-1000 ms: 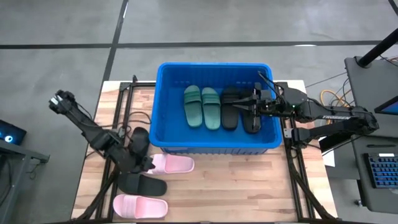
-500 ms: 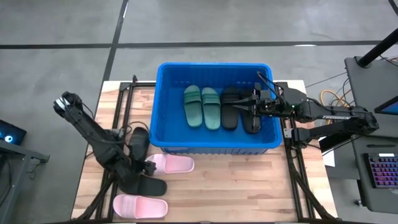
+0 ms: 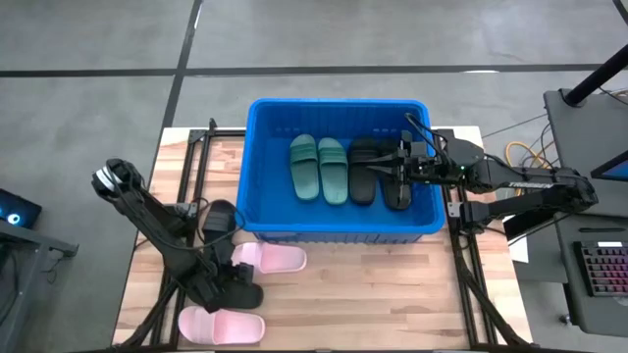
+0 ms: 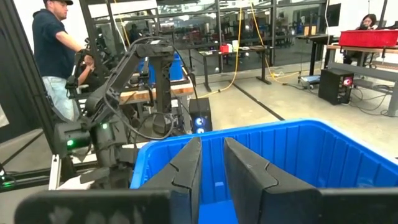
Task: Pick and place slides into bin
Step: Put the pink slide into the blue container
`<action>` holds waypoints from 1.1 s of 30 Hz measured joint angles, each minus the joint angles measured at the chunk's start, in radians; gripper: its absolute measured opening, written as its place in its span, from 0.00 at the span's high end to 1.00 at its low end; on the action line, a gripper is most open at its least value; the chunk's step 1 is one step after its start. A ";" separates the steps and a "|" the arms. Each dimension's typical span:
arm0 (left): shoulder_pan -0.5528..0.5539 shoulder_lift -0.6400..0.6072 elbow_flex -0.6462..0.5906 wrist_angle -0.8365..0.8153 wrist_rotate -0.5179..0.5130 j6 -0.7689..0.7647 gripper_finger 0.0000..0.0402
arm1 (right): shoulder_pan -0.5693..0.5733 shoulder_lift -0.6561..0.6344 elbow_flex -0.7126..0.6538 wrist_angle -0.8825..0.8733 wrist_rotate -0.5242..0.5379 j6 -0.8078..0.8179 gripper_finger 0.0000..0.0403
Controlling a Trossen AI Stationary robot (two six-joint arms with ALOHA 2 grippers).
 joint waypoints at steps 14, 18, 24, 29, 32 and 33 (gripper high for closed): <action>0.003 0.087 -0.002 0.109 -0.150 -0.014 0.46 | 0.000 0.000 0.000 0.001 0.000 0.003 0.85; 0.002 0.090 -0.008 0.106 -0.212 -0.013 0.46 | 0.000 0.000 0.000 0.002 0.000 0.003 0.85; 0.006 0.116 -0.009 0.125 -0.231 -0.013 0.46 | 0.000 0.000 0.000 0.003 0.000 0.003 0.86; 0.007 0.119 -0.010 0.149 -0.241 -0.009 0.54 | 0.000 0.000 0.000 0.004 0.000 0.003 0.86; 0.007 0.106 -0.010 0.150 -0.241 0.001 0.64 | 0.000 0.000 0.000 0.005 0.000 0.003 0.86; 0.007 0.102 -0.010 0.154 -0.242 0.011 0.69 | 0.000 0.000 0.000 0.005 0.000 0.003 0.86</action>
